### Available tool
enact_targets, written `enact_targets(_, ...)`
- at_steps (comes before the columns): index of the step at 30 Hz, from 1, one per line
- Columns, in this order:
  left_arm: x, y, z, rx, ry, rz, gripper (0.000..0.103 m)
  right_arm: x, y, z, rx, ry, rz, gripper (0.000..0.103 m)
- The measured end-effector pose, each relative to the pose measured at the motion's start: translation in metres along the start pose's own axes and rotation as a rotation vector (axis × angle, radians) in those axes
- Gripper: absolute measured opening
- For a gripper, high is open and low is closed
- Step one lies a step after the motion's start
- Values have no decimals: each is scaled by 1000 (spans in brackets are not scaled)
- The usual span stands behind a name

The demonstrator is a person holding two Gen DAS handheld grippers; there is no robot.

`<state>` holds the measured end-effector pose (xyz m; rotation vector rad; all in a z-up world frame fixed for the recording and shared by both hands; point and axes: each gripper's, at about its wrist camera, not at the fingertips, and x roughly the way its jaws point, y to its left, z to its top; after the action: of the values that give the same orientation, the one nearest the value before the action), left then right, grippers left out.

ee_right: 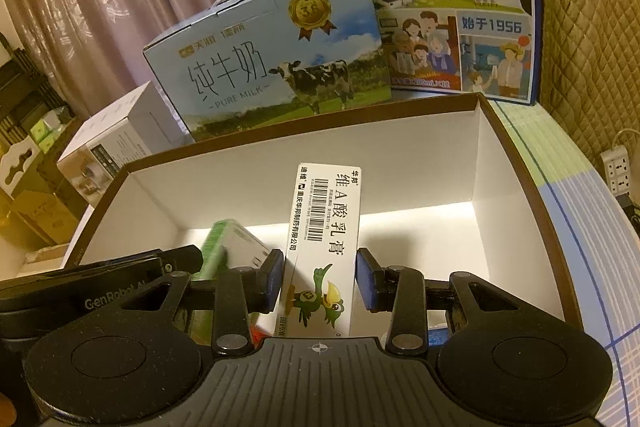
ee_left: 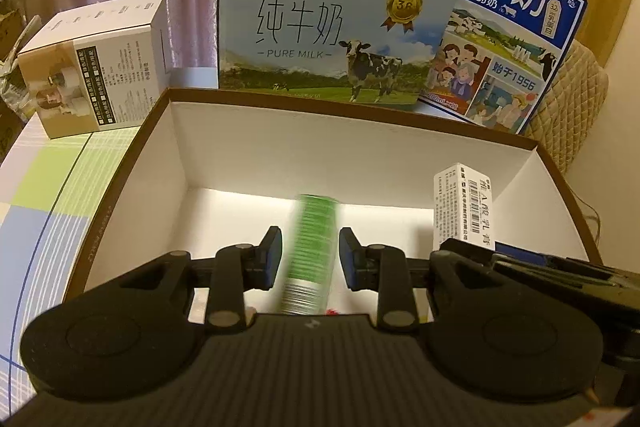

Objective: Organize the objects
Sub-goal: 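Lower and open the left tool to release the green box while the right tool releases the ointment box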

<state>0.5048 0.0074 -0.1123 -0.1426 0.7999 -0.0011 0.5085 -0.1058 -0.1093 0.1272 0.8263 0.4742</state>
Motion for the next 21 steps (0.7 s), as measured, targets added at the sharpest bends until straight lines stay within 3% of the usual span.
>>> enact_targets(9,-2,-1,0,12,-3,4,32,-3,-3,4,46,-26,5,37)
enact_targets(13,-2,1,0,3,-5,3,38,-6,-3,5,43,-37,-6,54)
enact_targets(21,-5,1,1,10,-12,11,45,-7,0,5,28,-41,-9,61)
